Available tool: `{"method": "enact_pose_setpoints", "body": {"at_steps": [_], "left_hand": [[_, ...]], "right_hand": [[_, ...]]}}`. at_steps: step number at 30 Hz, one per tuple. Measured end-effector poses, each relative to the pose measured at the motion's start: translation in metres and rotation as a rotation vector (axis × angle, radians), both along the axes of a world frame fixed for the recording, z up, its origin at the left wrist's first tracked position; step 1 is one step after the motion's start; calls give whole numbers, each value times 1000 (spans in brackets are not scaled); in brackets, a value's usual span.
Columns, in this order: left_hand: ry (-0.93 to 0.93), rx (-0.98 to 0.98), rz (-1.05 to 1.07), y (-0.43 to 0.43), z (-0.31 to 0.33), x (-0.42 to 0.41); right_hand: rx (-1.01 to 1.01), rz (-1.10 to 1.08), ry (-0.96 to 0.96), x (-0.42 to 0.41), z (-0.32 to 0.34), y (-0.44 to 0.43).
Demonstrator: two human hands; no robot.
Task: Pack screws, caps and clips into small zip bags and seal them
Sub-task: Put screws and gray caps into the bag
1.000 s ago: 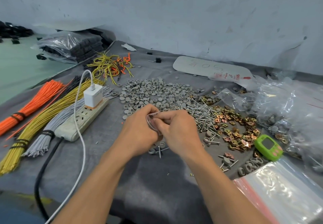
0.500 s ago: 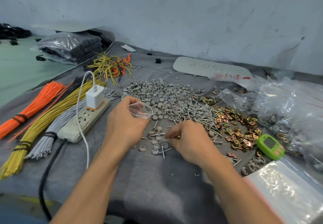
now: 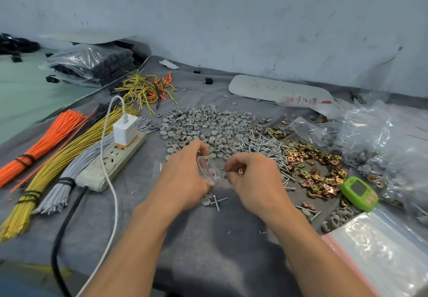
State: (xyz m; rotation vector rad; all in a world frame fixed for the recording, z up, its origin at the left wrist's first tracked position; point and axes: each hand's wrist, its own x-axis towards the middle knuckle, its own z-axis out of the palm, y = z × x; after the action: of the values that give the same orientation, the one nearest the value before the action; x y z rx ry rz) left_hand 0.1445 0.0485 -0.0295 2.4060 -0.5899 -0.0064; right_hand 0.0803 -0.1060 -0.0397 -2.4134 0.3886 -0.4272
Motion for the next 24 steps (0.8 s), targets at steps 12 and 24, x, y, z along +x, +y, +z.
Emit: {"method": "enact_pose_setpoints", "body": {"at_steps": [12, 24], "left_hand": [[167, -322, -9, 2, 5, -1], [42, -537, 284, 21, 7, 12]], "right_hand": [[346, 62, -319, 9, 13, 16], [-110, 166, 244, 15, -3, 18]]}}
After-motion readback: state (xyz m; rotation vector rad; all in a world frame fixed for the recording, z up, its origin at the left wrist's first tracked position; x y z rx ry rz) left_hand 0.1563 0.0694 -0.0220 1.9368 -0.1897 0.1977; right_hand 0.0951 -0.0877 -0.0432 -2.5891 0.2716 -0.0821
